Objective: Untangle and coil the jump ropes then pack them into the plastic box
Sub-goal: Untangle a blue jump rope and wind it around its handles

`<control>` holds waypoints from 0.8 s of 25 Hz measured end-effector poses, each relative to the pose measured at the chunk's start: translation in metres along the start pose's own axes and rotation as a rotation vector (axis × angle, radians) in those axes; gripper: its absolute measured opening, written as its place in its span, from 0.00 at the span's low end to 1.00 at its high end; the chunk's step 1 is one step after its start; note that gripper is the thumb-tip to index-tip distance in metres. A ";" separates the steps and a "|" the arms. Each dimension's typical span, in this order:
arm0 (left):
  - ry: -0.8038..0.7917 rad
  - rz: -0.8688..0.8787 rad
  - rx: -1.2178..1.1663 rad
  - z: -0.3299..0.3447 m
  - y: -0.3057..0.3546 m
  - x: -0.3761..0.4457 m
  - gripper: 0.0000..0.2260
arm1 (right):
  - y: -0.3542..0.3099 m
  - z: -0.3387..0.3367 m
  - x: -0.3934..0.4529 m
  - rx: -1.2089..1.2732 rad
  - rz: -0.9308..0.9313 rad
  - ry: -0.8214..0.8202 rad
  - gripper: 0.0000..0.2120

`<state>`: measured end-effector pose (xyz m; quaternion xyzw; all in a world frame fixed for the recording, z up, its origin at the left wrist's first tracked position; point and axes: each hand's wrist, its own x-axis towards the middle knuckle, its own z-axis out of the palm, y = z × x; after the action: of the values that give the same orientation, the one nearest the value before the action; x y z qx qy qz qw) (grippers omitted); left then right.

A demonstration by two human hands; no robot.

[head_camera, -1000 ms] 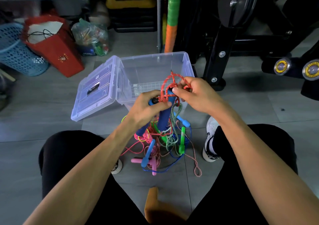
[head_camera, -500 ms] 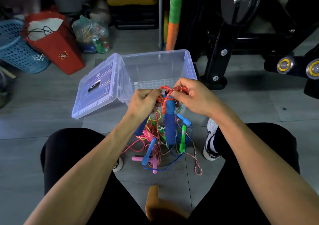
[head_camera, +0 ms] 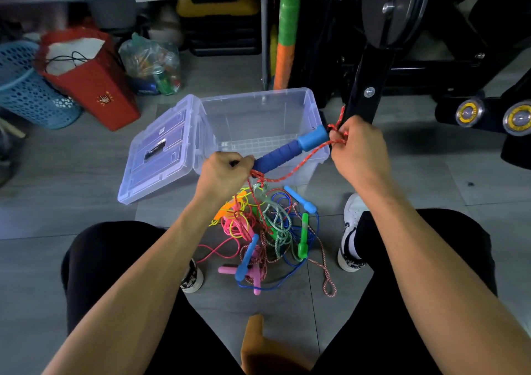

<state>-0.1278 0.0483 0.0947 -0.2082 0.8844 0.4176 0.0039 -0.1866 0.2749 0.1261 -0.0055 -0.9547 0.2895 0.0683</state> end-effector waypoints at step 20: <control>-0.187 -0.010 -0.368 -0.029 0.022 -0.013 0.16 | -0.026 0.031 -0.021 0.229 -0.227 -0.923 0.27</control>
<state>-0.1194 0.0439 0.1325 -0.1702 0.7879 0.5898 0.0497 -0.1690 0.2351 0.1123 0.2353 -0.8418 0.3557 -0.3307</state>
